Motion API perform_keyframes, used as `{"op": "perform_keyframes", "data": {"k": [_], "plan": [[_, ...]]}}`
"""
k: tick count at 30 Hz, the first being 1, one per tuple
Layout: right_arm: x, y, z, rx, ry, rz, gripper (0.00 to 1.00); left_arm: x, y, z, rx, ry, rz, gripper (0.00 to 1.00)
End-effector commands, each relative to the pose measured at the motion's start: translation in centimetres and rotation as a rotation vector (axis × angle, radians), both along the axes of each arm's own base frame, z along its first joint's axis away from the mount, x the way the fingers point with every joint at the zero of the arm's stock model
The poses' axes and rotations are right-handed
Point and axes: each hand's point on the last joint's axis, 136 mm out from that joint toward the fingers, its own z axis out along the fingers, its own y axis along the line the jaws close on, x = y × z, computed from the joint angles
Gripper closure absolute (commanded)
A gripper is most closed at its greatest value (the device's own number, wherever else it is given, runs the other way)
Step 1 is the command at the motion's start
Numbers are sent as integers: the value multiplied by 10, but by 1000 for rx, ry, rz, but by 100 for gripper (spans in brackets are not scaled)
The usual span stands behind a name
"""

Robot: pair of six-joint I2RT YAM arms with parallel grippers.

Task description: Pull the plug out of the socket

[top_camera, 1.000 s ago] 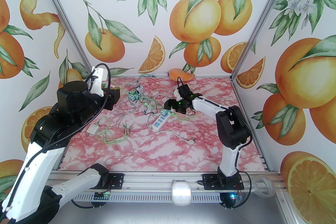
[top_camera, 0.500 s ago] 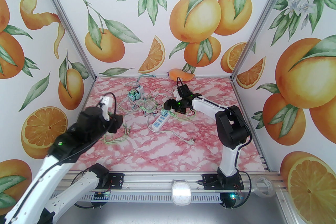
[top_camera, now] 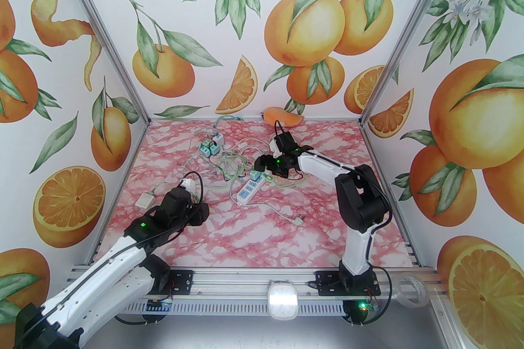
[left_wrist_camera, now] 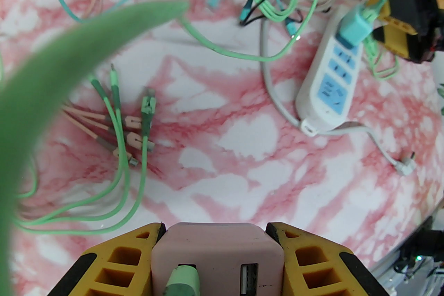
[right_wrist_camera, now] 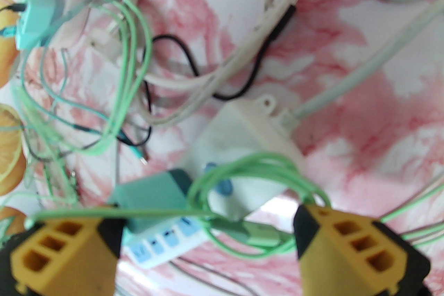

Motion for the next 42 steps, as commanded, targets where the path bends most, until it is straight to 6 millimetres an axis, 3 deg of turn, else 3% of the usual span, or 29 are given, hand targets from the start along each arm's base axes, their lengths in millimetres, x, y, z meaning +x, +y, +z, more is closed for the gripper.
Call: {"op": "perform_keyframes", "data": {"k": [1,6,9,14,17,20,25,31,36,39,42], "plan": [[-1,6,-6,-14,11,3,13,11,-2,-4,-5,-23,32,58],[-2,6,-5,-15,13,4,13,14,5,-18,38,-3,60,55],[-2,6,-4,-16,10,5,13,14,7,-25,55,25,69,39],[-1,5,4,-16,-9,0,12,14,5,-27,63,40,59,30],[0,2,13,-20,-32,-7,9,18,4,-18,73,27,50,29],[0,-4,22,-42,-53,-17,0,24,2,-4,77,3,35,20],[0,-20,41,-101,-105,-62,0,39,-8,26,60,-58,-2,0],[-5,-40,56,-151,-160,-116,0,62,-34,51,2,-109,-64,0],[-11,-41,46,-73,-132,-111,1,81,-58,60,-18,-126,-138,0],[-17,-38,35,-29,-94,-94,19,90,-72,64,-27,-145,-178,3],[-25,-39,20,-43,-61,-82,25,96,-87,64,-30,-151,-222,9]]}}
